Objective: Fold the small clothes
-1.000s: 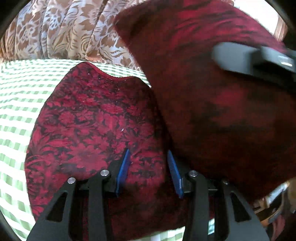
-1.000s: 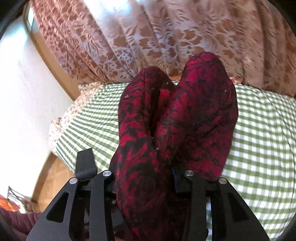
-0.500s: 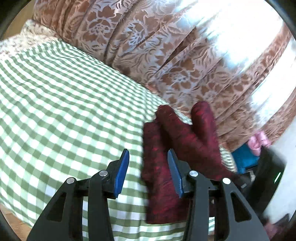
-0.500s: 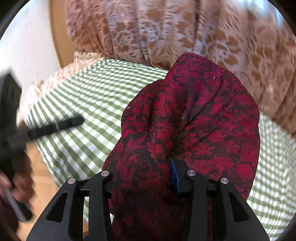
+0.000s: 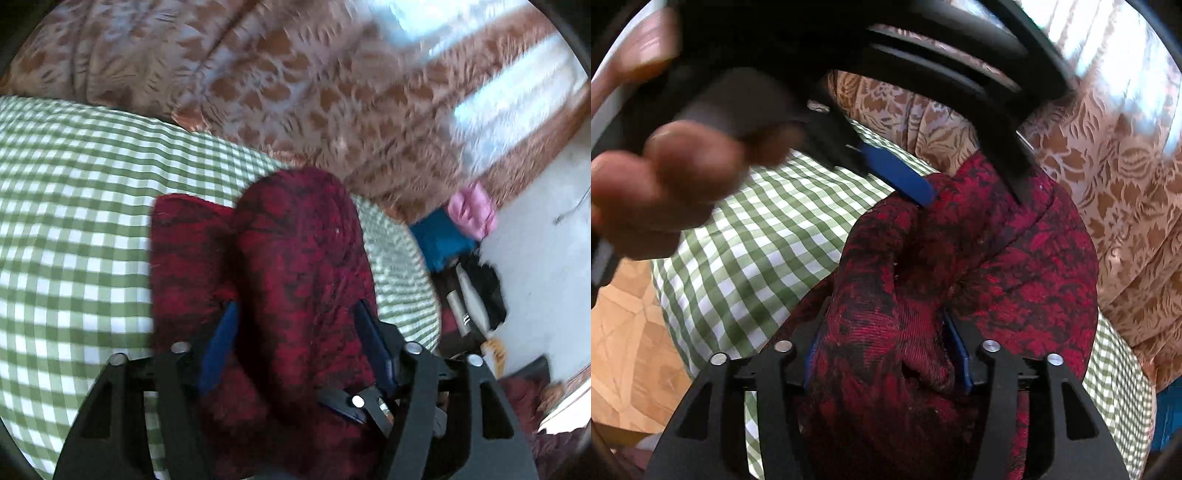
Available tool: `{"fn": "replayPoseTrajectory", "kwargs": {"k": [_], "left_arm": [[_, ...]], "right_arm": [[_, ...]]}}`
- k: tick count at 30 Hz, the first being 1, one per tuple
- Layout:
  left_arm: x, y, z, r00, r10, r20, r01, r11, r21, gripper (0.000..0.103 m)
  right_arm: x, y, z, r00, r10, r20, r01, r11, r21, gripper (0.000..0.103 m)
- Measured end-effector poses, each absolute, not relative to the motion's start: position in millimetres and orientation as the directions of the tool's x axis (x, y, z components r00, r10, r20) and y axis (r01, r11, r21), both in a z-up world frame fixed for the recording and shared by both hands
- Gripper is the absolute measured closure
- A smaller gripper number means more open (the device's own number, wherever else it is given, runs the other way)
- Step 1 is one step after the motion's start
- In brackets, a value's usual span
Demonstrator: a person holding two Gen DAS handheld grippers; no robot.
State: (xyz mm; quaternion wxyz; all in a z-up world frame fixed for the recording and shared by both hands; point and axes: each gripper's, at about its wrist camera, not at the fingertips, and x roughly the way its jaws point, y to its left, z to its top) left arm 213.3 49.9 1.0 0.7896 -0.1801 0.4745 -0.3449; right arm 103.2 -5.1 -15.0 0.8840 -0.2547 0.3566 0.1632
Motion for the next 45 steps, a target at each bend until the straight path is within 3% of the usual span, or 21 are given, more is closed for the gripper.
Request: {"fn": "replayPoseTrajectory", "kwargs": {"k": [1,2,4,8,11,14,16,18,20,25,30,32,35,39,45], "left_arm": [[214.1,40.3,1.7,0.311,-0.677,-0.666,0.386,0.731,-0.563,0.080],[215.4,34.4,2.7,0.322,-0.654,-0.684,0.391,0.750,-0.533,0.083],[214.1,32.4,7.6,0.340,-0.637,-0.692,0.388,0.765,-0.513,0.086],[207.1,33.9,19.7,0.373,-0.602,-0.706,0.390,0.792,-0.469,0.086],[203.9,37.1,25.0,0.388,-0.577,-0.718,0.391,0.809,-0.439,0.086],[199.9,41.8,23.9,0.393,-0.564,-0.727,0.391,0.818,-0.423,0.086],[198.7,43.6,24.1,0.397,-0.553,-0.732,0.388,0.824,-0.412,0.086],[197.5,46.1,24.0,0.401,-0.540,-0.740,0.385,0.832,-0.399,0.086],[195.7,51.3,24.5,0.406,-0.525,-0.748,0.380,0.841,-0.384,0.086],[197.1,63.8,-4.5,0.412,-0.379,-0.829,0.290,0.917,-0.275,0.082],[197.7,78.8,-41.3,0.429,-0.353,-0.831,0.150,0.936,-0.320,0.076],[190.3,74.4,-38.4,0.468,-0.321,-0.823,0.139,0.947,-0.291,0.074],[176.9,58.9,-32.2,0.542,-0.223,-0.810,0.149,0.974,-0.168,0.073],[174.4,57.2,-26.5,0.580,-0.189,-0.792,0.150,0.981,-0.124,0.073],[172.2,57.5,-29.0,0.610,-0.175,-0.773,0.162,0.982,-0.095,0.073]], "right_arm": [[101.5,-4.8,-14.5,0.688,0.123,-0.715,-0.481,0.815,-0.323,0.036],[98.5,-5.6,-12.6,0.685,0.148,-0.714,-0.495,0.813,-0.306,0.028],[88.3,-8.3,-7.2,0.676,0.197,-0.710,-0.523,0.807,-0.274,0.021],[76.8,-44.5,19.6,0.598,0.395,-0.698,-0.596,0.801,-0.057,0.016],[67.3,-84.9,37.4,0.488,0.555,-0.674,-0.630,0.758,0.168,0.016],[57.4,-125.8,45.5,0.467,0.610,-0.641,-0.590,0.754,0.288,0.019],[56.9,-138.8,44.2,0.484,0.593,-0.643,-0.556,0.776,0.298,0.030],[56.4,-142.8,35.1,0.502,0.553,-0.664,-0.522,0.807,0.278,0.031],[60.2,-138.2,24.1,0.500,0.521,-0.692,-0.505,0.824,0.256,0.039],[67.4,-90.3,-6.8,0.505,0.388,-0.771,-0.534,0.842,0.074,0.040],[68.3,-55.9,-42.8,0.565,0.262,-0.782,-0.530,0.842,-0.100,0.039],[66.8,-59.5,-38.4,0.551,0.281,-0.786,-0.532,0.844,-0.071,0.039],[71.7,-85.0,-21.1,0.456,0.421,-0.784,-0.549,0.827,0.124,0.038],[81.1,-128.5,8.3,0.448,0.533,-0.717,-0.480,0.821,0.310,0.038],[136.6,-173.8,42.0,0.629,0.469,-0.620,-0.268,0.880,0.393,0.038]]}}
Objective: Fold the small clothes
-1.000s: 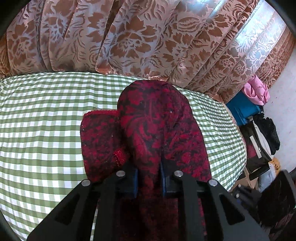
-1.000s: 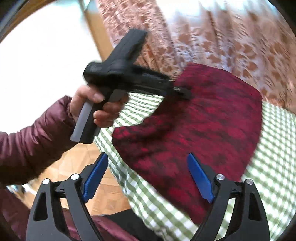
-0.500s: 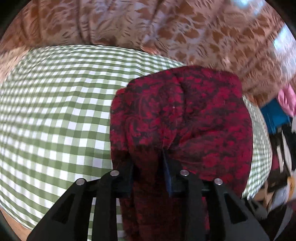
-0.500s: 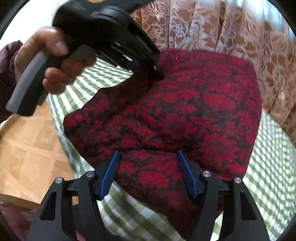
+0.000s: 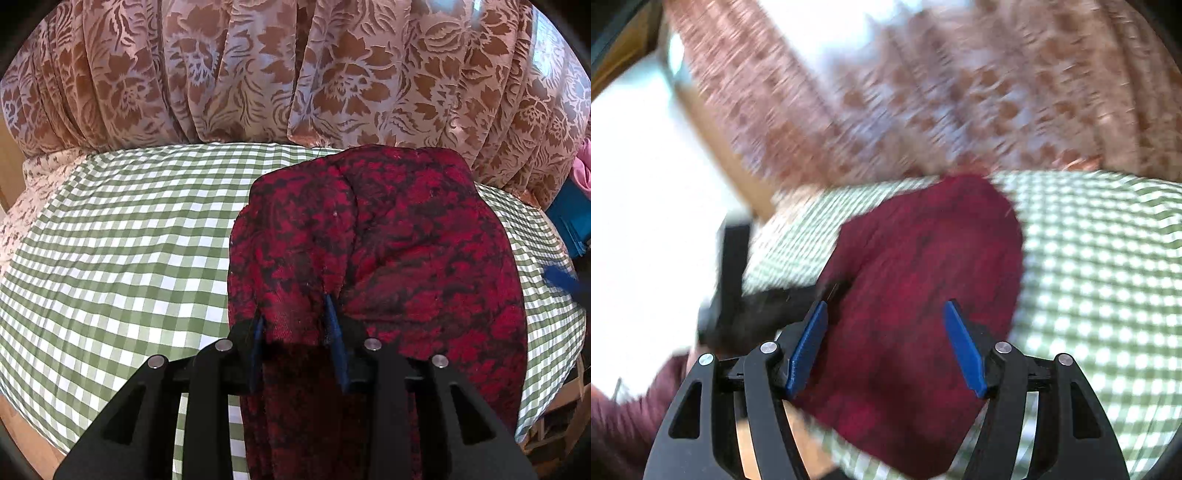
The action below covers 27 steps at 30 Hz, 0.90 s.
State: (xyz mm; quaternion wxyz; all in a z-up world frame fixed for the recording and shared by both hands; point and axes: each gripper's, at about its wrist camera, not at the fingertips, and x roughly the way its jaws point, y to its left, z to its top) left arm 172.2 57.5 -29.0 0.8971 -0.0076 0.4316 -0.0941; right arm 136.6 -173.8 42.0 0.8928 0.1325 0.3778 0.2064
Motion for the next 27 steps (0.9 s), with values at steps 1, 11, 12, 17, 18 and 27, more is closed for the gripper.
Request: {"fn": "replayPoseTrajectory", "kwargs": {"k": [1,11,12,17,18,27], "left_arm": [[171.8,57.8,-29.4,0.614,-0.173,-0.770,0.165,0.982,-0.090,0.073],[180.8,55.8,-44.7,0.635,-0.148,-0.758,0.151,0.986,-0.066,0.073],[180.5,54.6,-44.0,0.639,-0.145,-0.755,0.153,0.986,-0.060,0.073],[173.9,45.6,-41.3,0.657,-0.109,-0.746,0.143,0.990,-0.019,0.073],[173.0,44.8,-40.5,0.658,-0.106,-0.746,0.136,0.991,-0.021,0.073],[149.1,28.3,-25.3,0.711,-0.023,-0.703,0.092,0.994,0.061,0.069]], "right_arm": [[146.7,-172.2,43.1,0.645,0.449,-0.619,-0.247,0.889,0.387,0.038],[235.6,-110.4,-28.8,0.634,0.154,-0.758,-0.096,0.988,0.121,0.035],[236.7,-112.6,-29.8,0.633,0.161,-0.757,-0.097,0.987,0.129,0.035],[234.1,-119.8,-30.3,0.643,0.187,-0.743,-0.104,0.982,0.158,0.035],[234.0,-121.3,-30.2,0.647,0.192,-0.738,-0.105,0.981,0.163,0.035],[206.4,-122.6,-5.8,0.689,0.230,-0.687,-0.171,0.973,0.154,0.018]]}}
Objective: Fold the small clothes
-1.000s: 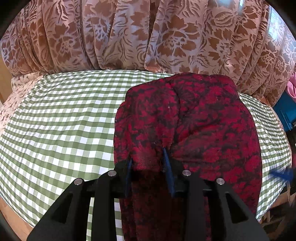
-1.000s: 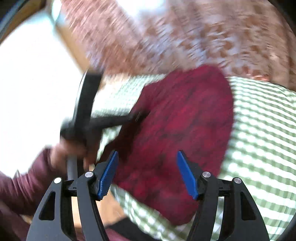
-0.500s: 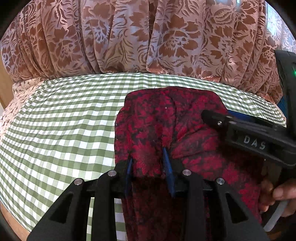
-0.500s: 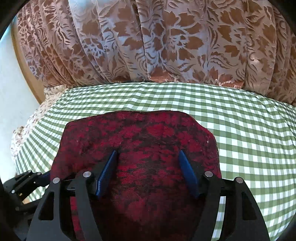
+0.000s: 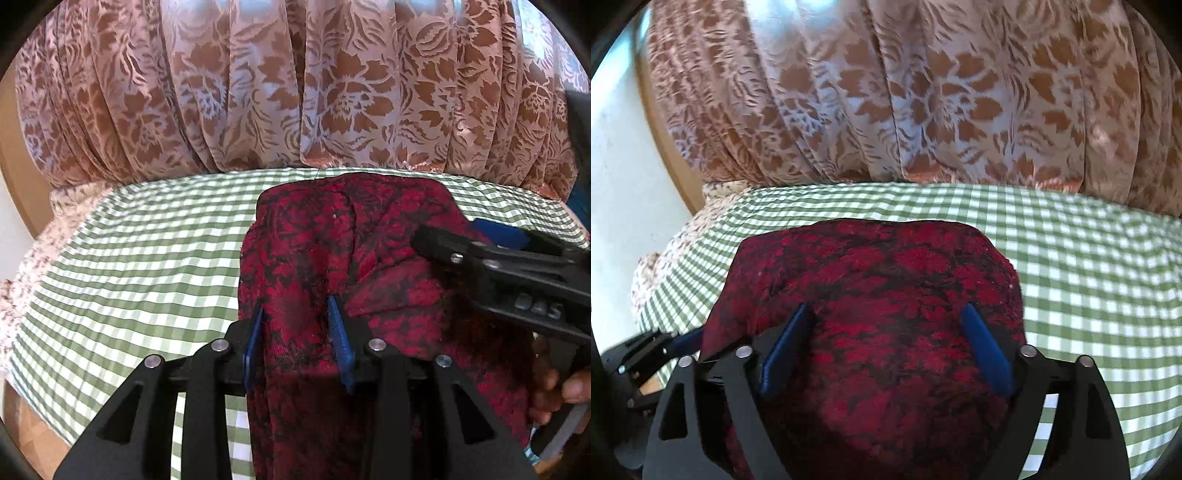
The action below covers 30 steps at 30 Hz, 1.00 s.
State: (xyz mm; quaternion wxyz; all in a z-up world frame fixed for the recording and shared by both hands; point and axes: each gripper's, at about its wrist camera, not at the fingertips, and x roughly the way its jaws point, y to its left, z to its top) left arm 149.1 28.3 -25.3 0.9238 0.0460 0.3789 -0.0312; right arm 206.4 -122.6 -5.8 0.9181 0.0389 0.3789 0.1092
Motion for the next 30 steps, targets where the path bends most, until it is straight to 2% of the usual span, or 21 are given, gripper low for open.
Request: {"fn": "replayPoseTrajectory", "kwargs": {"k": [11,16,21,24,29,30], "left_arm": [[132.1,35.0,-22.6,0.727,-0.019,-0.686,0.070,0.996,0.046,0.069],[129.1,36.6,-25.2,0.729,-0.030,-0.684,0.068,0.997,0.029,0.069],[125.8,38.0,-25.1,0.732,-0.036,-0.681,0.064,0.998,0.016,0.069],[123.6,40.6,-23.6,0.737,-0.029,-0.675,0.051,0.999,0.012,0.059],[119.0,51.9,-21.4,0.751,0.005,-0.660,0.017,1.000,0.027,0.026],[118.3,54.6,-22.2,0.750,0.015,-0.661,0.013,0.999,0.037,0.023]], "right_arm": [[153.3,-138.5,7.5,0.690,0.273,-0.670,-0.165,0.961,0.222,0.018],[151.3,-132.0,-8.7,0.655,0.263,-0.709,-0.163,0.965,0.208,0.018],[151.7,-129.9,-12.7,0.660,0.256,-0.706,-0.169,0.967,0.192,0.017],[151.1,-133.2,-10.1,0.659,0.264,-0.704,-0.169,0.964,0.204,0.016],[146.3,-146.8,-2.9,0.655,0.310,-0.689,-0.170,0.949,0.265,0.005],[144.8,-150.2,-2.4,0.659,0.318,-0.681,-0.167,0.946,0.279,0.003]]}}
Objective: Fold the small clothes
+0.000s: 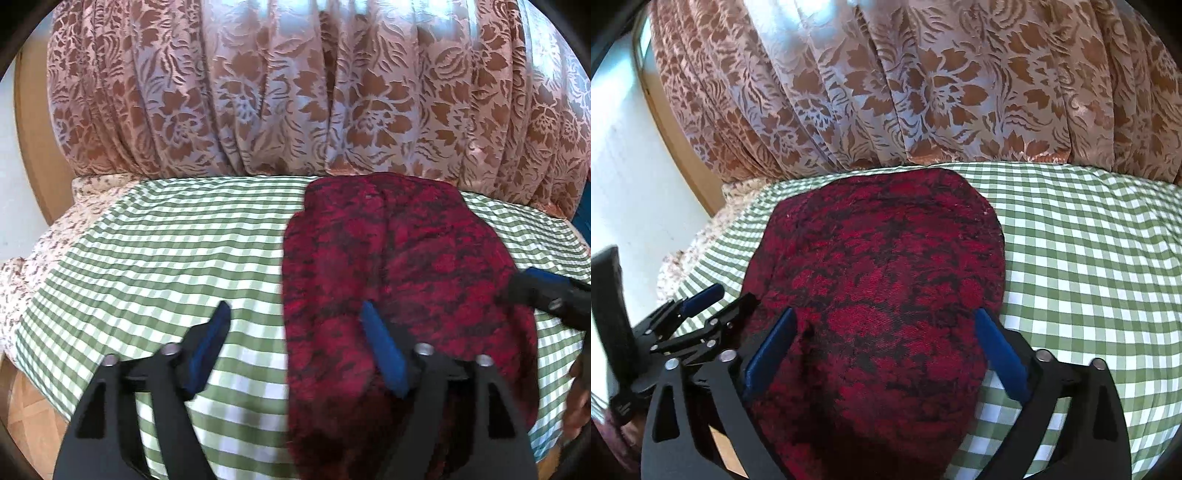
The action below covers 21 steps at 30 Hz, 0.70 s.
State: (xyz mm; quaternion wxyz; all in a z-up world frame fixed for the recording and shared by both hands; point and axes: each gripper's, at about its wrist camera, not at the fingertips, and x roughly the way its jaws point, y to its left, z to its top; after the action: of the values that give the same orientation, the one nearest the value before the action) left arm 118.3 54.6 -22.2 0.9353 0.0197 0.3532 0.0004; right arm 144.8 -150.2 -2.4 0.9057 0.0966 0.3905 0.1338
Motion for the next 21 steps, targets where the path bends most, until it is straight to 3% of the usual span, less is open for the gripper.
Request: {"fn": "replayPoseTrajectory", "kwargs": {"k": [5,8,14,21], "left_arm": [[122.9,66.1,-27.4,0.724,-0.042,-0.689,0.041,0.999,-0.018,0.013],[132.1,82.1,-32.3,0.685,-0.149,-0.714,0.049,0.986,-0.158,0.006],[146.3,102.3,-42.3,0.620,-0.366,-0.694,0.092,0.912,-0.399,0.003],[161.4,97.6,-53.6,0.555,-0.486,-0.675,0.139,0.854,-0.501,0.003]], "right_arm": [[141.5,-184.7,-8.6,0.664,0.344,-0.664,-0.114,0.924,0.365,0.003],[144.2,-208.1,-19.0,0.650,0.376,-0.660,-0.064,0.893,0.445,0.003],[151.3,-226.6,-37.5,0.601,0.492,-0.630,-0.047,0.808,0.587,0.003],[159.2,-224.7,-67.1,0.522,0.600,-0.607,-0.053,0.732,0.679,0.003]]}}
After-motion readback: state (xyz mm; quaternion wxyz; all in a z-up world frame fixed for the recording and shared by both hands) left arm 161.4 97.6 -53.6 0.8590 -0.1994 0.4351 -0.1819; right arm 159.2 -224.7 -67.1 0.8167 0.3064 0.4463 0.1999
